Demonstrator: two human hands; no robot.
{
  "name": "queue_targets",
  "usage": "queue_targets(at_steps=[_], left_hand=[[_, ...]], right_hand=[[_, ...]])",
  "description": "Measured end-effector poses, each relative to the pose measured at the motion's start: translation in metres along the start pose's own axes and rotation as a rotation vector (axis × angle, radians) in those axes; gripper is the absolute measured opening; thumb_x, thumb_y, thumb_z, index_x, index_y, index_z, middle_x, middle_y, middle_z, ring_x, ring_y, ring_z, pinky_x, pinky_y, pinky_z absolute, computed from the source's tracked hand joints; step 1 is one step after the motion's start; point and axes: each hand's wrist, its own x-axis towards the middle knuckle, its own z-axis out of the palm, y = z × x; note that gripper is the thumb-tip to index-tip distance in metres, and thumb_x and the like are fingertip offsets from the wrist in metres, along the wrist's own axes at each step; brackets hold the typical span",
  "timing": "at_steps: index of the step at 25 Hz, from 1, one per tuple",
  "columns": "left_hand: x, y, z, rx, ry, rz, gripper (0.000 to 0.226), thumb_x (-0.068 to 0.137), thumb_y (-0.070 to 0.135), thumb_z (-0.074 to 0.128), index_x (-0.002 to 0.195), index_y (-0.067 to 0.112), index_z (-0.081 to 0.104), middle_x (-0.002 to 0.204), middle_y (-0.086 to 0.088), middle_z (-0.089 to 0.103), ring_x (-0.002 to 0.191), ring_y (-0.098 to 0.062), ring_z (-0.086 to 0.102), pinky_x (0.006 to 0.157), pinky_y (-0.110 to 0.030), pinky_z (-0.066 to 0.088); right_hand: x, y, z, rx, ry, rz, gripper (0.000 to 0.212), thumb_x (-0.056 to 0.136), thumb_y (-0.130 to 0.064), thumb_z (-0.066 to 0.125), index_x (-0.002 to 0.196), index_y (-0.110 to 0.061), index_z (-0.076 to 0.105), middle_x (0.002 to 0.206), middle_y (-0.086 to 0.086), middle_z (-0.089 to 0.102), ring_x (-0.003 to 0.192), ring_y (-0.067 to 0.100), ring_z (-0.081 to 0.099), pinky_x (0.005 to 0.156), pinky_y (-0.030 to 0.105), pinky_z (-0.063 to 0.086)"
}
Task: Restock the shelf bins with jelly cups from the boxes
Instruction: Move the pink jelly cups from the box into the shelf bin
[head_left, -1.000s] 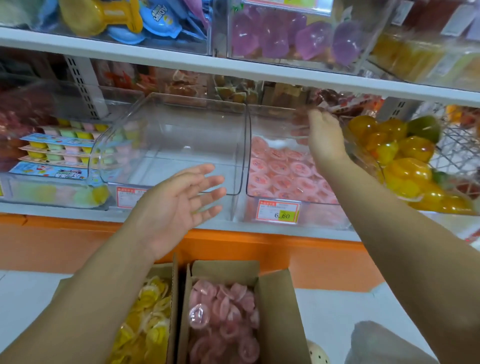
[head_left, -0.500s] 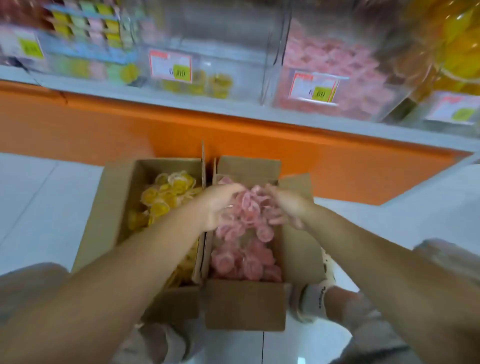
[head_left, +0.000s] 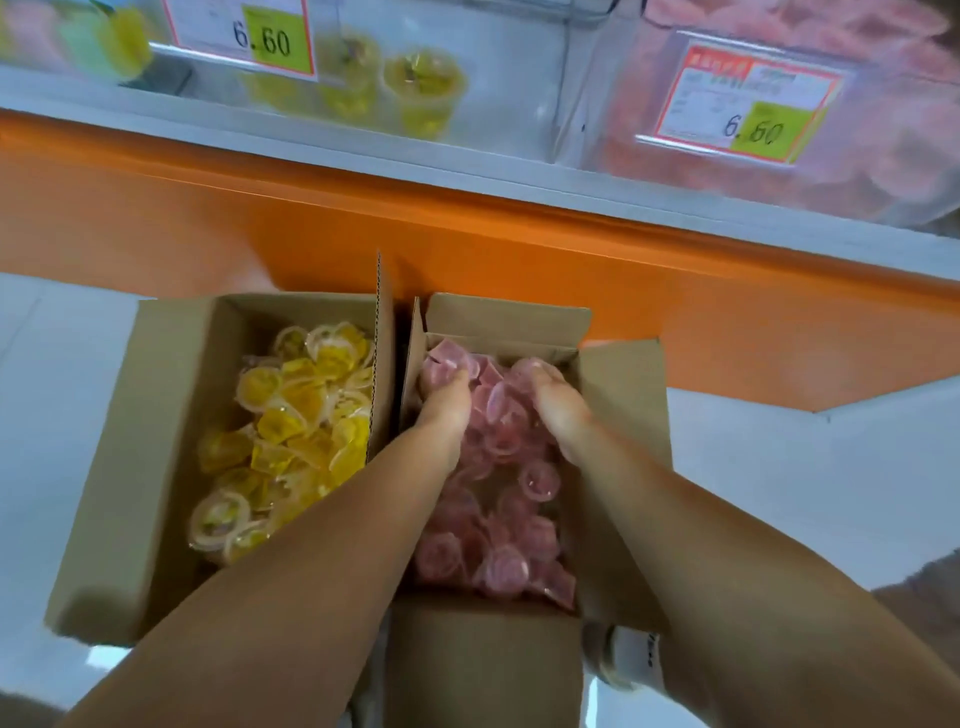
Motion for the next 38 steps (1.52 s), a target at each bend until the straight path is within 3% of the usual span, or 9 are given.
queue_targets(at_steps=[3, 6, 12, 19, 23, 26, 31, 35, 38], left_hand=[[0.031, 0.011, 0.015, 0.014, 0.146, 0.068, 0.078, 0.088, 0.069, 0.044, 0.154, 0.032, 0.026, 0.163, -0.009, 0.022, 0.147, -0.036, 0.024, 0.118, -0.055, 0.023], [0.054, 0.016, 0.021, 0.035, 0.217, 0.127, 0.065, 0.095, 0.058, 0.045, 0.150, 0.027, 0.033, 0.160, -0.011, 0.028, 0.144, -0.037, 0.031, 0.116, -0.054, 0.027], [0.053, 0.036, -0.004, 0.043, -0.078, -0.205, 0.064, 0.095, 0.064, 0.043, 0.126, 0.011, 0.057, 0.129, -0.010, 0.059, 0.119, -0.033, 0.056, 0.103, -0.048, 0.042], [0.039, 0.037, -0.010, 0.133, -0.123, -0.255, 0.061, 0.092, 0.070, 0.044, 0.115, 0.014, 0.055, 0.096, -0.010, 0.058, 0.083, -0.032, 0.052, 0.093, -0.076, 0.040], [0.047, 0.027, -0.010, 0.138, -0.202, -0.267, 0.055, 0.093, 0.067, 0.044, 0.101, 0.016, 0.064, 0.112, -0.009, 0.064, 0.098, -0.035, 0.056, 0.093, -0.077, 0.039], [0.042, 0.024, -0.005, 0.170, -0.296, -0.259, 0.053, 0.087, 0.063, 0.053, 0.111, 0.018, 0.068, 0.121, -0.010, 0.067, 0.114, -0.039, 0.058, 0.099, -0.073, 0.036], [0.044, 0.019, -0.004, 0.109, -0.301, -0.235, 0.061, 0.082, 0.066, 0.056, 0.119, 0.019, 0.067, 0.119, -0.013, 0.069, 0.110, -0.038, 0.061, 0.096, -0.064, 0.042], [0.048, 0.016, -0.004, 0.079, -0.250, -0.255, 0.085, 0.067, 0.083, 0.048, 0.127, 0.025, 0.061, 0.126, -0.015, 0.063, 0.114, -0.045, 0.057, 0.083, -0.074, 0.040], [0.049, 0.013, -0.005, 0.080, -0.212, -0.260, 0.080, 0.070, 0.082, 0.047, 0.125, 0.026, 0.065, 0.126, -0.016, 0.064, 0.113, -0.043, 0.059, 0.092, -0.074, 0.035]], right_hand=[[0.027, -0.006, 0.009, -0.118, -0.003, 0.076, 0.047, 0.106, -0.034, 0.019, 0.152, -0.023, 0.023, 0.158, 0.009, 0.012, 0.145, 0.026, 0.013, 0.116, 0.037, 0.012], [0.042, -0.007, 0.023, -0.063, 0.064, 0.131, 0.047, 0.106, -0.025, 0.017, 0.153, -0.025, 0.013, 0.160, -0.001, 0.005, 0.143, 0.032, 0.009, 0.115, 0.038, 0.012], [0.039, 0.002, 0.028, 0.000, -0.005, 0.047, 0.039, 0.103, -0.039, 0.032, 0.139, -0.029, 0.040, 0.154, 0.003, 0.023, 0.142, 0.020, 0.022, 0.112, 0.032, 0.017], [0.036, 0.006, 0.024, 0.160, -0.121, 0.063, 0.044, 0.099, -0.054, 0.034, 0.140, -0.039, 0.039, 0.138, -0.009, 0.040, 0.127, 0.014, 0.037, 0.101, 0.029, 0.027], [0.054, 0.029, 0.020, 0.202, -0.211, 0.096, 0.060, 0.071, -0.078, 0.047, 0.124, -0.051, 0.051, 0.137, -0.009, 0.053, 0.128, 0.021, 0.049, 0.108, 0.052, 0.036], [0.042, 0.019, 0.012, 0.376, -0.274, 0.198, 0.042, 0.089, -0.066, 0.044, 0.118, -0.041, 0.061, 0.115, 0.005, 0.070, 0.105, 0.028, 0.067, 0.087, 0.045, 0.054], [0.039, 0.019, 0.016, 0.385, -0.293, 0.203, 0.054, 0.071, -0.077, 0.053, 0.116, -0.048, 0.059, 0.128, -0.001, 0.062, 0.111, 0.024, 0.061, 0.099, 0.048, 0.046], [0.034, 0.024, 0.014, 0.552, -0.285, 0.266, 0.034, 0.096, -0.050, 0.047, 0.108, -0.025, 0.067, 0.094, 0.002, 0.074, 0.077, 0.020, 0.071, 0.067, 0.031, 0.056], [0.025, 0.018, 0.031, 0.550, -0.275, 0.282, 0.050, 0.094, -0.057, 0.045, 0.116, -0.019, 0.067, 0.099, 0.007, 0.074, 0.089, 0.022, 0.070, 0.077, 0.034, 0.056]])
